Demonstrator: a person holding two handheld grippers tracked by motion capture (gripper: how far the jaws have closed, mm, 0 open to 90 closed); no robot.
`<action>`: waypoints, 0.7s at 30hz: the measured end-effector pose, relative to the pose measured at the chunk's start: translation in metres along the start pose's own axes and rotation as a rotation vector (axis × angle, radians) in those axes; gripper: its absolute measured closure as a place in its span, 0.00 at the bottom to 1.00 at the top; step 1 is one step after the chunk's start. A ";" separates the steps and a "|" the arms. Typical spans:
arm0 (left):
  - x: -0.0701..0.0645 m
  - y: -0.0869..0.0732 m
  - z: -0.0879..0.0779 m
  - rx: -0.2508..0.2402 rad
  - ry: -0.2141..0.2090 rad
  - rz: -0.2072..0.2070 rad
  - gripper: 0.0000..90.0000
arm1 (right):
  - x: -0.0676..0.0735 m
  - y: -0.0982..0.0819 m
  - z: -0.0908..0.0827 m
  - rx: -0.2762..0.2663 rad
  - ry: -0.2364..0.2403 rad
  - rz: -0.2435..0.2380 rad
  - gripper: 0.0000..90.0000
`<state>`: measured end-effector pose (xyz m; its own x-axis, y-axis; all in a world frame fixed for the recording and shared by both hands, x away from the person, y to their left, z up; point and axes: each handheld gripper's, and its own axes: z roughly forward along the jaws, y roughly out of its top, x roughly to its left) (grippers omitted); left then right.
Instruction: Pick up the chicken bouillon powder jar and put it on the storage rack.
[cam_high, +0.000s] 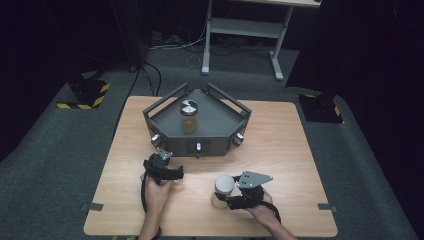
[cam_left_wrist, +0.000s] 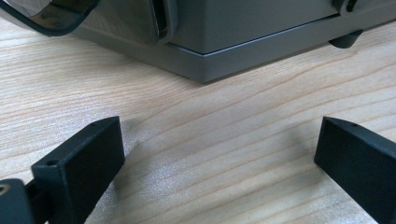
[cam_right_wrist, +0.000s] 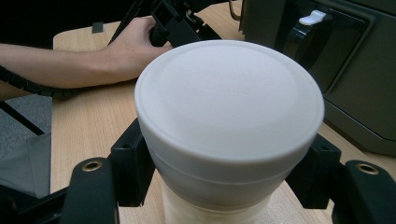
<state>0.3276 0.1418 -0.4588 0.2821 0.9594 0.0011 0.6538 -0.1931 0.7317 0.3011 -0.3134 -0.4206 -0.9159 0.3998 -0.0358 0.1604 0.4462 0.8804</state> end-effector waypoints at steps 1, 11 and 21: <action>0.000 0.000 0.000 0.000 0.000 0.000 0.02 | 0.000 0.000 0.000 0.001 0.001 -0.002 0.38; 0.000 0.000 0.000 0.000 0.000 0.000 0.02 | -0.002 0.004 -0.003 -0.001 -0.006 0.002 0.38; 0.000 0.000 0.000 0.000 0.000 0.000 0.02 | -0.007 0.008 -0.009 -0.005 -0.022 0.013 0.38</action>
<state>0.3276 0.1419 -0.4587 0.2824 0.9593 0.0009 0.6538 -0.1931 0.7316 0.3053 -0.3202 -0.4089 -0.9053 0.4232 -0.0352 0.1701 0.4374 0.8830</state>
